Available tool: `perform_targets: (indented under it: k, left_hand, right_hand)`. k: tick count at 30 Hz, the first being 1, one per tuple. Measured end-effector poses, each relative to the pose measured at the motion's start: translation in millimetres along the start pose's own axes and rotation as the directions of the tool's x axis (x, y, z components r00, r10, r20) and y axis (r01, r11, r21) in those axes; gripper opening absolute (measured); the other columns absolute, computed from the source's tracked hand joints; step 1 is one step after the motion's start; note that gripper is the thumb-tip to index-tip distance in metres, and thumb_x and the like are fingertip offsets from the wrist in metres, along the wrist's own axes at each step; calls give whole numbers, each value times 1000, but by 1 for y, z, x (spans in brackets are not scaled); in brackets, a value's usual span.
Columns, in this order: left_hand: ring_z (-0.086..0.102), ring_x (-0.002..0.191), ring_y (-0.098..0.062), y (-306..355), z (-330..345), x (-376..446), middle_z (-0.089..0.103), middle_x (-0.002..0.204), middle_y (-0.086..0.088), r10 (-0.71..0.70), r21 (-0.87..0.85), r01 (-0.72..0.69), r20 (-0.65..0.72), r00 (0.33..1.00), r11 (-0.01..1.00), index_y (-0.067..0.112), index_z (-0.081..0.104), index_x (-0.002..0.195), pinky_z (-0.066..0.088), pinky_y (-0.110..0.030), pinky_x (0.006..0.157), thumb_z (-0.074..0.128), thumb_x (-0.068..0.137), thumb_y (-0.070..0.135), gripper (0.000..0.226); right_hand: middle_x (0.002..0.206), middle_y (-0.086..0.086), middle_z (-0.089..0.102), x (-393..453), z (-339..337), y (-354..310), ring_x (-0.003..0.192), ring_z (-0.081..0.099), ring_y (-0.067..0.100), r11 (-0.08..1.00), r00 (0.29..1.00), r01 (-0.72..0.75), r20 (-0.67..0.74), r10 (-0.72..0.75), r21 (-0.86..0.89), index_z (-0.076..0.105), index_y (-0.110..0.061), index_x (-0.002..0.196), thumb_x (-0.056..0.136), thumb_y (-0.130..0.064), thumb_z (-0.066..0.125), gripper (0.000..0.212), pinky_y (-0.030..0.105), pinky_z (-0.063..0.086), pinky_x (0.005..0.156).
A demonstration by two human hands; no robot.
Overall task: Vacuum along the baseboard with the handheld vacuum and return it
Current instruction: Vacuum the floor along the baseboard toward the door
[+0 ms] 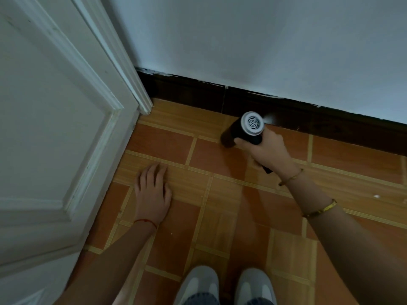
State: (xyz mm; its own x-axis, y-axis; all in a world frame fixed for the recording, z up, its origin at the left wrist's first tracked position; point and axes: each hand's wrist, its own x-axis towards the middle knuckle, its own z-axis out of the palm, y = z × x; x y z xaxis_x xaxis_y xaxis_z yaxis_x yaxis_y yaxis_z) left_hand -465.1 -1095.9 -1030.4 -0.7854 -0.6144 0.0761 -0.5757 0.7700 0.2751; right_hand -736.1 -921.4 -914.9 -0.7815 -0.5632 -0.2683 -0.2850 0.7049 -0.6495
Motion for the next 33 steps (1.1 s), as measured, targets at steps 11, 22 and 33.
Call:
perform_targets:
  k: [11,22,33]
  left_hand:
    - [42,134,-33,0,3,-1,48,144,-15,15,-6,-15,-26,1000,1000,10,50,140,25,-56,118,38,96,26,48]
    - [41,134,-33,1,3,-2,48,144,-15,11,-13,-11,-25,1000,1000,9,49,139,26,-57,117,37,97,27,48]
    - [45,132,-35,2,-2,-2,48,144,-17,14,18,-14,8,1000,1000,8,48,140,28,-57,117,33,97,29,50]
  right_hand:
    - [88,2,70,-7,-10,7,64,69,22,999,999,-52,-14,52,-3,53,-21,120,79,-59,66,56,39,61,62]
    - [67,9,63,-25,-23,-8,49,58,20,980,929,-168,350,121,108,52,-19,94,86,-37,69,26,29,52,49]
    - [58,-4,59,-73,23,-27,40,53,10,988,807,-37,588,-59,150,54,-23,109,86,-37,70,31,28,48,47]
